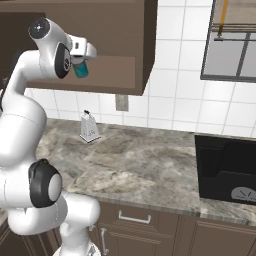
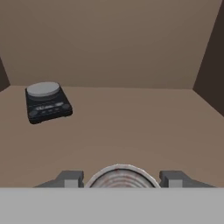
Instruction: Pick the canned food and jam from the counter and place them in the cabinets closest to them.
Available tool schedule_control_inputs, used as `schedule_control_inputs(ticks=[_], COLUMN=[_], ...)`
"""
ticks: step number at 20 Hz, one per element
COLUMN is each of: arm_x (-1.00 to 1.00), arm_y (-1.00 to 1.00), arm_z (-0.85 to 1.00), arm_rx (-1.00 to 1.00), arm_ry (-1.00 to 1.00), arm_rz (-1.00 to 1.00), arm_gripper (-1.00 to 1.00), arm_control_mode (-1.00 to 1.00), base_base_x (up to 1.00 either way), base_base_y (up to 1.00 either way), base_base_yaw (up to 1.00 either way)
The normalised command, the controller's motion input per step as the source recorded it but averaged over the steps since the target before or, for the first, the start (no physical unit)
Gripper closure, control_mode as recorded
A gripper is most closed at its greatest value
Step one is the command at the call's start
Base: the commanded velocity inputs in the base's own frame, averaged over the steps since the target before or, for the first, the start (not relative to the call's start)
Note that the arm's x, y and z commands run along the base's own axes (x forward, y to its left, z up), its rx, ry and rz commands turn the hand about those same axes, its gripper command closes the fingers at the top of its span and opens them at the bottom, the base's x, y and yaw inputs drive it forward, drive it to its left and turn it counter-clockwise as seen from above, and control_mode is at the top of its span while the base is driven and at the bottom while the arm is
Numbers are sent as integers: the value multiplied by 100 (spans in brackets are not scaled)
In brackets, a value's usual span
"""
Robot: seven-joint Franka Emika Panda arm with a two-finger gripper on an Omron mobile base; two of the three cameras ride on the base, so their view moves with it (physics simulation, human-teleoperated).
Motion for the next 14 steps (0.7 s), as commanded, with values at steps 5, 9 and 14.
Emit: schedule_control_inputs(ticks=[5,9,14], arm_x=[18,15,12], arm_y=[0,0,0], arm_z=[-9,-9,-9], arm_rx=[-1,-1,-1], arm_ry=[0,0,0], arm_rz=[0,0,0], arm_gripper=[100,100,100], arm_control_mode=[-100,-100,-100], base_base_x=[0,0,0], base_base_y=[0,0,0], base_base_yaw=[0,0,0])
